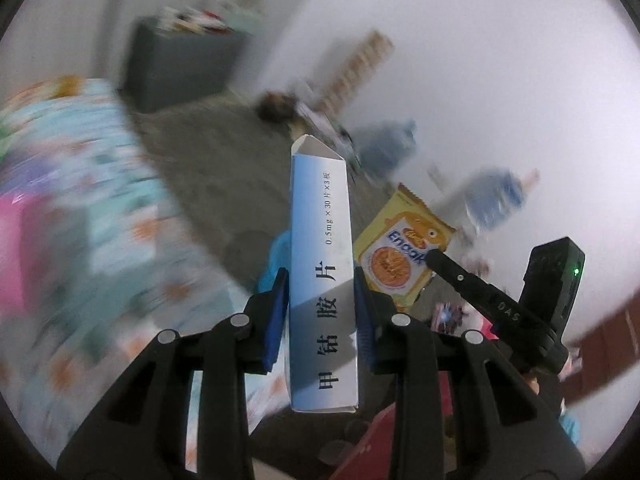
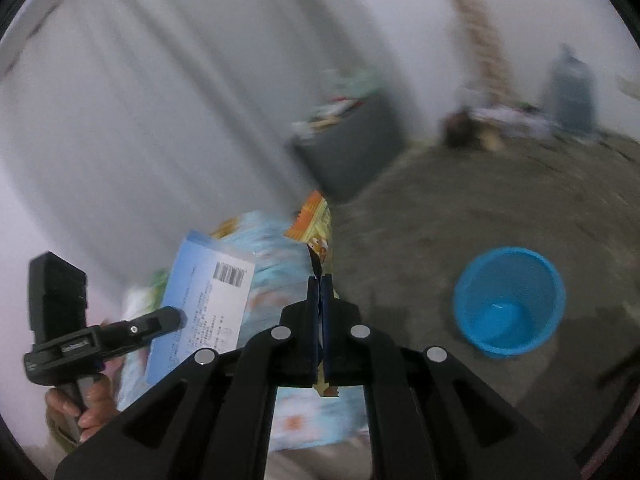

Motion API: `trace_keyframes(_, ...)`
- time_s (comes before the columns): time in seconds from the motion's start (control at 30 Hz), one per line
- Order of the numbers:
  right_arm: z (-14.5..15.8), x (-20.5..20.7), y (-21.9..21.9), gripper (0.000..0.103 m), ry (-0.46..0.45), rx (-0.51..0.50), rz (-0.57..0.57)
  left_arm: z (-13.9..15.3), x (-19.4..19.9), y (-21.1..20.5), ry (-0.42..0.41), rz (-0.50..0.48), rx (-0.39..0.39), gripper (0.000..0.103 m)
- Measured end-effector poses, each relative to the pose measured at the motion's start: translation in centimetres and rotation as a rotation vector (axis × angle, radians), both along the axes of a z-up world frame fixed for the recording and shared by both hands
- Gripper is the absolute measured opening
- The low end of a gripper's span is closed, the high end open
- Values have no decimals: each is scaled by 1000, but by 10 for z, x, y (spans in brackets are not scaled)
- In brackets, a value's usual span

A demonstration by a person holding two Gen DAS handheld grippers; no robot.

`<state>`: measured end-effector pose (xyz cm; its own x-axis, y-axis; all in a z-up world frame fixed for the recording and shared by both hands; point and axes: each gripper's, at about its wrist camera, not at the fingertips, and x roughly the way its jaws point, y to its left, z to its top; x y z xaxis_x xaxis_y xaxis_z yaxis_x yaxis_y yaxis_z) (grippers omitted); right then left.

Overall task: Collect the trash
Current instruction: 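Carry both items to the blue wastebasket and open both tools over it, then grasp the white tissue with the left tool while the right tool grasps the white glove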

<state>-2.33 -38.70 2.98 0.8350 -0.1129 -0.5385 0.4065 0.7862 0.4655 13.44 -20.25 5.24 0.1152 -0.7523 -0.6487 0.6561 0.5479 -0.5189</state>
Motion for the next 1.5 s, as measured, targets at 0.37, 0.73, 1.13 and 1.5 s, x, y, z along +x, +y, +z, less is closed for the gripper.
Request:
trace_keyframes(0.37, -132, 3, -169, 4, 164, 242, -367, -130, 46, -248, 137, -202, 239, 37)
trace_keyframes(0.73, -208, -18, -209, 36, 339, 296, -498, -145, 43, -257, 41, -154, 283, 71)
trace_keyframes(1.13, -87, 31, -115, 97, 328, -211, -405, -39, 7, -124, 2, -108, 173, 88)
trace_keyframes(1.5, -4, 82, 7, 97, 259, -560, -234, 25, -2, 73, -105, 181, 49, 94)
